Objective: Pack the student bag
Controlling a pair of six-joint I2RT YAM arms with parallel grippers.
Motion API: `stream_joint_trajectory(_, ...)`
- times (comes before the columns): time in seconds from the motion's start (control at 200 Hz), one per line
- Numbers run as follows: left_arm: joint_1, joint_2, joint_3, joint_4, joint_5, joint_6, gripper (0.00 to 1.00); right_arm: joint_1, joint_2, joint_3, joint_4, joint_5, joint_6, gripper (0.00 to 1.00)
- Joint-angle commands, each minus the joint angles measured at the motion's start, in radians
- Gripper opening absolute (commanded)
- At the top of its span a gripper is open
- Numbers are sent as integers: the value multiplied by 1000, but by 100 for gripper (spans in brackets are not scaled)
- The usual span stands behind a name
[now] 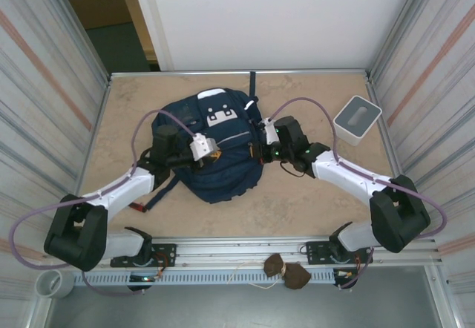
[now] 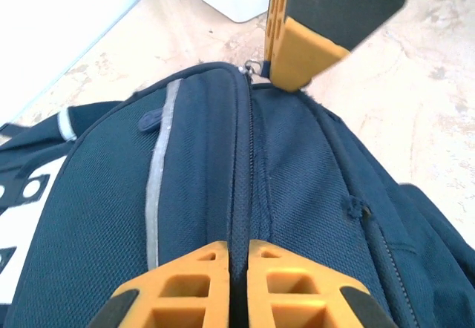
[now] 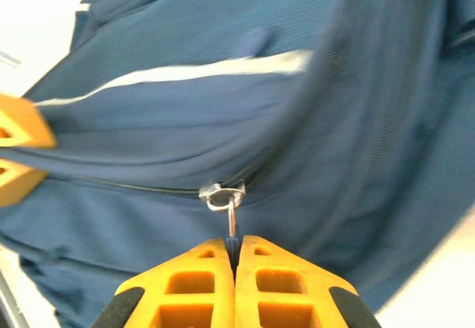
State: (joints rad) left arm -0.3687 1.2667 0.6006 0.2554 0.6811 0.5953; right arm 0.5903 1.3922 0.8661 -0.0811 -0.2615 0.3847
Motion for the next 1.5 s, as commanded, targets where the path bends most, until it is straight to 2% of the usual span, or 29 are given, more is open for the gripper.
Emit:
stream_joint_trajectory(0.0, 72, -32, -20, 93, 42, -45, 0, -38, -12, 22, -58, 82, 29, 0)
stream_joint_trajectory(0.1, 75, -4, 5, 26, 11, -22, 7, -12, -10, 20, -16, 56, 28, 0)
stream_joint_trajectory(0.185, 73, 10, 30, -6, 8, -32, 24, 4, -6, 28, -1, 42, 27, 0)
stream_joint_trajectory(0.245, 57, 5, 45, -31, -4, -34, 32, 12, -7, 29, 9, 32, 31, 0)
stream_joint_trajectory(0.376, -19, -17, 61, -77, -108, 20, 47, 33, -13, 25, 27, 23, 34, 0)
stream_joint_trajectory(0.506, -101, -14, 93, -115, -197, 55, 55, 49, -21, 21, 46, 18, 39, 0)
stream_joint_trajectory(0.656, -190, 34, 144, -145, -268, 109, 59, 67, -40, 12, 74, 5, 43, 0)
stream_joint_trajectory(0.867, -234, 147, 242, -167, -254, 129, 51, 98, -92, -23, 107, 4, 46, 0)
stream_joint_trajectory(1.097, -233, 168, 277, -178, -189, 175, 17, 116, -160, -79, 114, 21, 39, 0)
stream_joint_trajectory(1.167, -224, 139, 263, -172, -123, 185, 9, 114, -171, -84, 88, 33, 18, 0)
stream_joint_trajectory(1.227, -195, 99, 241, -157, -14, 175, 4, 106, -180, -82, 48, 45, -8, 0)
stream_joint_trajectory(1.348, -95, 18, 151, -32, 224, 89, 4, 44, -184, -70, -44, 10, -60, 0)
stream_joint_trajectory(1.498, -33, -15, 102, -40, 281, 88, 4, -49, -130, -32, -141, -25, -73, 0)
